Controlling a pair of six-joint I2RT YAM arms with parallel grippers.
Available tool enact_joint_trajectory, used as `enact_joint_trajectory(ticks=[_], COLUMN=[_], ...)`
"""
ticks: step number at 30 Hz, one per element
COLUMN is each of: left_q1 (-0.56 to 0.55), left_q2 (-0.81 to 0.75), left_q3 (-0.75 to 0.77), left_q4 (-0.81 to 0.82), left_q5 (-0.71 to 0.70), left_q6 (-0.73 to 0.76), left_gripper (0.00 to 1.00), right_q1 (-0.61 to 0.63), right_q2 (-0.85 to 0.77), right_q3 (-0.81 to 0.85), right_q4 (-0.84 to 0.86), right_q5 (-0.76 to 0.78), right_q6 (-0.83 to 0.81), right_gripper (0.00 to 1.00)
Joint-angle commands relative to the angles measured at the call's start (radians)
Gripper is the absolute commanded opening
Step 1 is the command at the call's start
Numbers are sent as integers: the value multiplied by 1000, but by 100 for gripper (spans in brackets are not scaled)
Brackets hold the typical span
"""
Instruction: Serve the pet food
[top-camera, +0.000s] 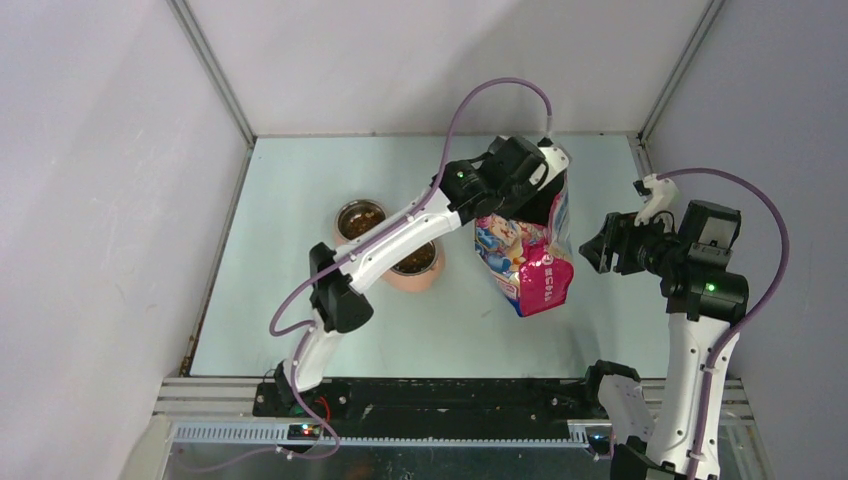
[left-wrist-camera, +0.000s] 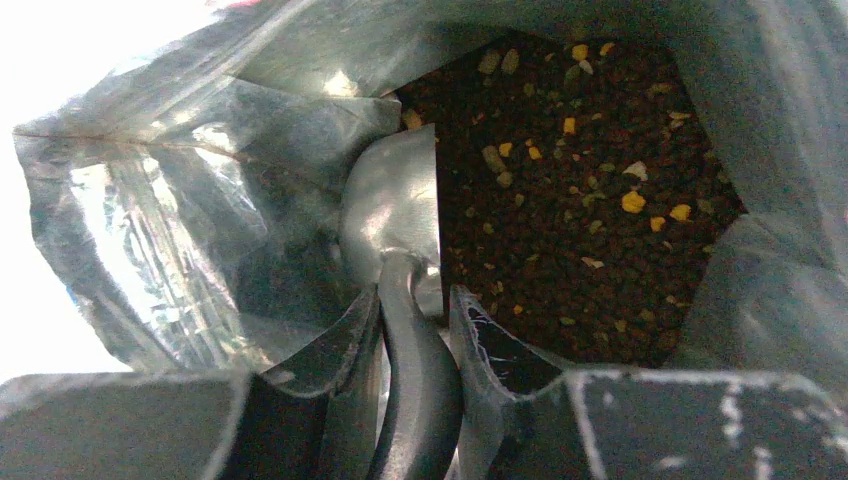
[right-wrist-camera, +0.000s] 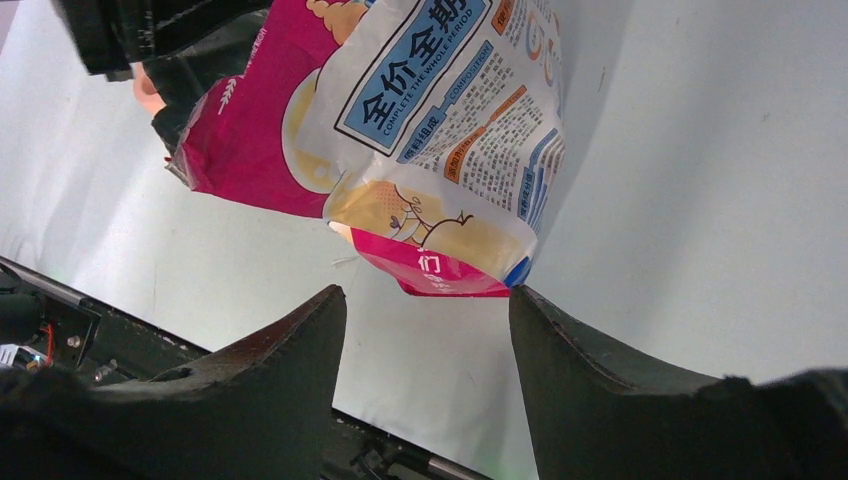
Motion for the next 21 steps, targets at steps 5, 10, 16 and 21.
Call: enact_joint_trajectory(ticks=[5, 10, 16, 21], left_q1=[-4, -5, 3, 20], left_q2=[73, 88, 43, -17], left_q3=[39, 20, -22, -39], left_q4=[25, -22, -69, -72], left_q5=[-14, 144, 331, 485], left_q6=[-25, -66, -128, -183], left_gripper=[0, 0, 0, 0], right_q1=[-7, -13, -19, -22], right_q2=[-17, -17, -21, -23], right_q3=[-10, -11, -10, -10], right_q4=[19, 14, 6, 9], right_q5=[-27, -32, -35, -41], right_q6=[19, 22, 19, 24], right_gripper=[64, 64, 64, 64])
